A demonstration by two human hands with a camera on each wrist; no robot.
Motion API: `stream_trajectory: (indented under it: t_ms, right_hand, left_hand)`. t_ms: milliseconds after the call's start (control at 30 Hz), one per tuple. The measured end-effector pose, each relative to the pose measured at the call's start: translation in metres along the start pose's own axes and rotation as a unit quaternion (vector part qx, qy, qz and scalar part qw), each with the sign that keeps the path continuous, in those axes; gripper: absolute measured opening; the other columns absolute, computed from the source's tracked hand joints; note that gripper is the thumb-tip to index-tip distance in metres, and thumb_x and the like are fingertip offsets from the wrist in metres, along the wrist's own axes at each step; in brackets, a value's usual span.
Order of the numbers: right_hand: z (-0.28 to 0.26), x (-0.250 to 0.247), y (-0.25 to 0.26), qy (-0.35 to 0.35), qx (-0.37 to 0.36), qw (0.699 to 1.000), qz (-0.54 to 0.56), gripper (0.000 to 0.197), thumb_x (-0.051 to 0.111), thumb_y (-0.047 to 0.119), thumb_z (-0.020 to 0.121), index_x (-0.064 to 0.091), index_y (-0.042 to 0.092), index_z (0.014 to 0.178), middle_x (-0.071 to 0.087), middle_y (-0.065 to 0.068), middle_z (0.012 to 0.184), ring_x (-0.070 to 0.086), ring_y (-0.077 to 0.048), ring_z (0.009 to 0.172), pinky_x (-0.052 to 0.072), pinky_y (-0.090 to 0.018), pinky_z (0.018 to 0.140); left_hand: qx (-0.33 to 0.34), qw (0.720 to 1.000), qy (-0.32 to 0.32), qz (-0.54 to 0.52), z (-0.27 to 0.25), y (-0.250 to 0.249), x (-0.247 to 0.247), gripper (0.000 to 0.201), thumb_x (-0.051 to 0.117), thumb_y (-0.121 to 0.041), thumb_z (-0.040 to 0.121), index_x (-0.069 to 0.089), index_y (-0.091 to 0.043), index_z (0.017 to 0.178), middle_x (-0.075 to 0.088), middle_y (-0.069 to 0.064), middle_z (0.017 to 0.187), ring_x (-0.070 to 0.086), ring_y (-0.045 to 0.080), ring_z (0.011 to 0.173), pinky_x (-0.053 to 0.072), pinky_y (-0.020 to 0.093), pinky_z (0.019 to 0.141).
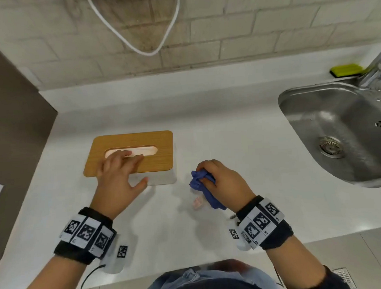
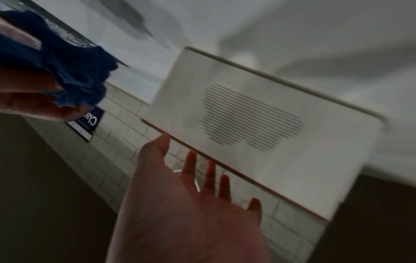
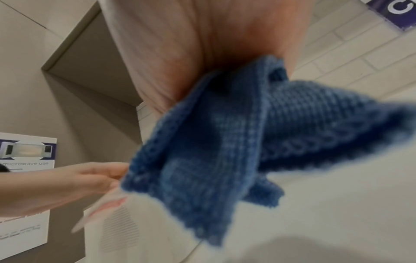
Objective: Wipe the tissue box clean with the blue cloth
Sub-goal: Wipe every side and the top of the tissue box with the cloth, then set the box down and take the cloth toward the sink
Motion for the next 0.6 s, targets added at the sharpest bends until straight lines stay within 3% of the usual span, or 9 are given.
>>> stream_trajectory:
  t_ms: [67, 133, 267, 333, 400, 467, 533, 600]
  right_hand:
    - [-0.007, -0.001, -0.008, -0.011, 0.019, 0.999, 0.025, 0.012, 0.05, 0.01, 0.09, 0.056, 0.017, 0.096, 0.06, -0.004, 0.103, 0.061, -0.021, 0.087, 0.05, -0.038, 0.076]
    - [-0.015, -0.01, -0.023, -0.033, 0.046, 0.998, 0.042, 0.012, 0.05, 0.007, 0.09, 0.056, 0.017, 0.094, 0.059, -0.003, 0.102, 0.06, -0.016, 0.087, 0.049, -0.032, 0.076]
    - [-0.038, -0.061, -0.084, -0.144, 0.118, 0.981, -0.051, 0.011, 0.048, 0.011, 0.089, 0.054, 0.019, 0.094, 0.059, -0.01, 0.101, 0.06, -0.027, 0.085, 0.051, -0.043, 0.073]
    - [-0.058, -0.104, -0.12, -0.221, 0.194, 0.944, -0.15, 0.011, 0.049, 0.014, 0.089, 0.055, 0.018, 0.097, 0.057, -0.014, 0.104, 0.057, -0.036, 0.088, 0.049, -0.047, 0.073]
    - [-0.083, -0.146, -0.152, -0.272, 0.286, 0.888, -0.237, 0.019, 0.051, 0.014, 0.089, 0.056, 0.008, 0.106, 0.053, -0.022, 0.113, 0.051, -0.043, 0.096, 0.043, -0.052, 0.077]
    - [-0.102, -0.166, -0.19, -0.251, 0.37, 0.857, -0.256, 0.03, 0.053, 0.018, 0.089, 0.052, 0.005, 0.115, 0.048, -0.025, 0.121, 0.046, -0.045, 0.106, 0.04, -0.055, 0.085]
    - [-0.111, -0.165, -0.224, -0.171, 0.419, 0.858, -0.243, 0.041, 0.055, 0.025, 0.088, 0.047, 0.009, 0.125, 0.044, -0.024, 0.13, 0.043, -0.046, 0.115, 0.037, -0.057, 0.096]
    - [-0.114, -0.159, -0.242, -0.101, 0.423, 0.868, -0.242, 0.049, 0.054, 0.03, 0.089, 0.039, 0.014, 0.134, 0.038, -0.025, 0.138, 0.037, -0.047, 0.122, 0.032, -0.058, 0.102]
  left_hand:
    - [-0.014, 0.999, 0.034, 0.018, 0.004, -0.018, 0.024, 0.076, 0.04, -0.069, 0.068, 0.045, -0.029, 0.133, 0.047, 0.008, 0.133, 0.036, 0.029, 0.13, 0.016, 0.055, 0.109]
    - [-0.056, 0.998, 0.028, 0.009, 0.009, -0.017, 0.032, 0.08, 0.04, -0.074, 0.064, 0.046, -0.031, 0.131, 0.046, 0.01, 0.131, 0.036, 0.032, 0.129, 0.01, 0.059, 0.11]
    - [-0.087, 0.996, -0.009, -0.016, 0.014, -0.015, 0.031, 0.079, 0.043, -0.08, 0.059, 0.053, -0.03, 0.12, 0.045, 0.01, 0.125, 0.037, 0.033, 0.125, 0.007, 0.06, 0.11]
    - [-0.083, 0.996, -0.012, -0.014, 0.014, -0.016, 0.032, 0.079, 0.044, -0.079, 0.059, 0.054, -0.028, 0.118, 0.044, 0.012, 0.125, 0.036, 0.034, 0.124, 0.008, 0.061, 0.109]
    - [-0.078, 0.997, -0.011, -0.01, 0.014, -0.016, 0.032, 0.078, 0.044, -0.078, 0.061, 0.053, -0.027, 0.119, 0.044, 0.014, 0.124, 0.036, 0.037, 0.123, 0.009, 0.062, 0.108]
    - [-0.072, 0.997, -0.002, -0.006, 0.013, -0.015, 0.034, 0.076, 0.042, -0.078, 0.064, 0.051, -0.027, 0.12, 0.044, 0.016, 0.124, 0.036, 0.037, 0.122, 0.011, 0.063, 0.107]
    - [-0.059, 0.998, 0.006, -0.001, 0.013, -0.015, 0.035, 0.074, 0.04, -0.076, 0.067, 0.049, -0.027, 0.123, 0.045, 0.016, 0.125, 0.037, 0.037, 0.121, 0.014, 0.063, 0.106]
    - [-0.044, 0.999, 0.017, -0.017, 0.012, -0.015, 0.033, 0.069, 0.045, -0.069, 0.075, 0.044, -0.028, 0.13, 0.045, 0.016, 0.129, 0.038, 0.038, 0.123, 0.015, 0.061, 0.107]
Point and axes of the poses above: each hand's wrist, its own z-axis towards the middle knuckle, its own x-axis out of the palm, y = z × x, the point moved 10 cm from there along z, towards the middle knuckle
